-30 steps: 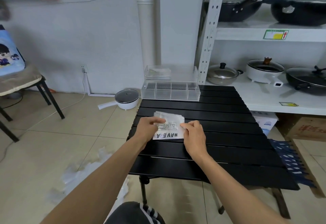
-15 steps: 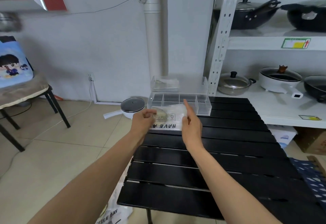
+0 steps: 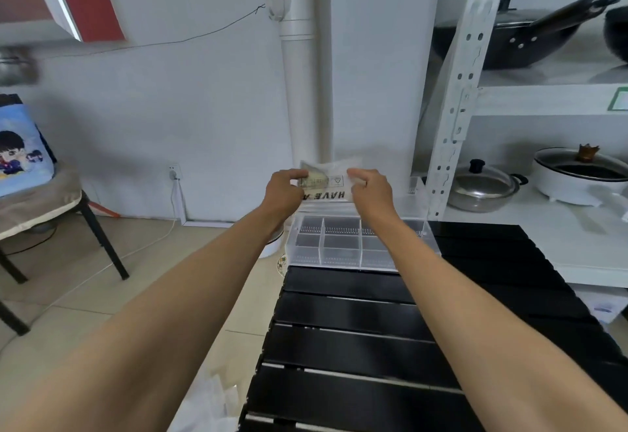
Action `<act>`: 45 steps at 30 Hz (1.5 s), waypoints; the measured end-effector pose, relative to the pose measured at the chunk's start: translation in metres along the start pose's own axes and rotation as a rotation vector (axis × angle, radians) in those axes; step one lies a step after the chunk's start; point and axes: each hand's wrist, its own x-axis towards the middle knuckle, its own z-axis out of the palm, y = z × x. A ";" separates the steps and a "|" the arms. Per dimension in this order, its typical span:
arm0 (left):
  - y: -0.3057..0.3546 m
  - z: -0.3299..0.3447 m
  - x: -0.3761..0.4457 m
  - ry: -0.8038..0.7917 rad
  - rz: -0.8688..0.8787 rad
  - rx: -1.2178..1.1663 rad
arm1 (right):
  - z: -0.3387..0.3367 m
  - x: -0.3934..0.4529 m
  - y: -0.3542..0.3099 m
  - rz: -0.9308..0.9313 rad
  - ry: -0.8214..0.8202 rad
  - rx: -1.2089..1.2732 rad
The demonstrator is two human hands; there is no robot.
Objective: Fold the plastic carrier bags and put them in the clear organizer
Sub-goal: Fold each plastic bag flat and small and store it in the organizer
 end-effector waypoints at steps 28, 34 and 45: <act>-0.011 0.050 0.069 -0.155 0.240 0.900 | 0.022 0.095 0.027 0.200 -0.290 -0.426; -0.008 0.054 0.070 -0.258 0.186 0.886 | 0.016 0.092 0.022 0.268 -0.285 -0.491; -0.009 0.045 0.054 -0.212 0.225 0.729 | 0.024 0.080 0.007 0.263 -0.265 -0.541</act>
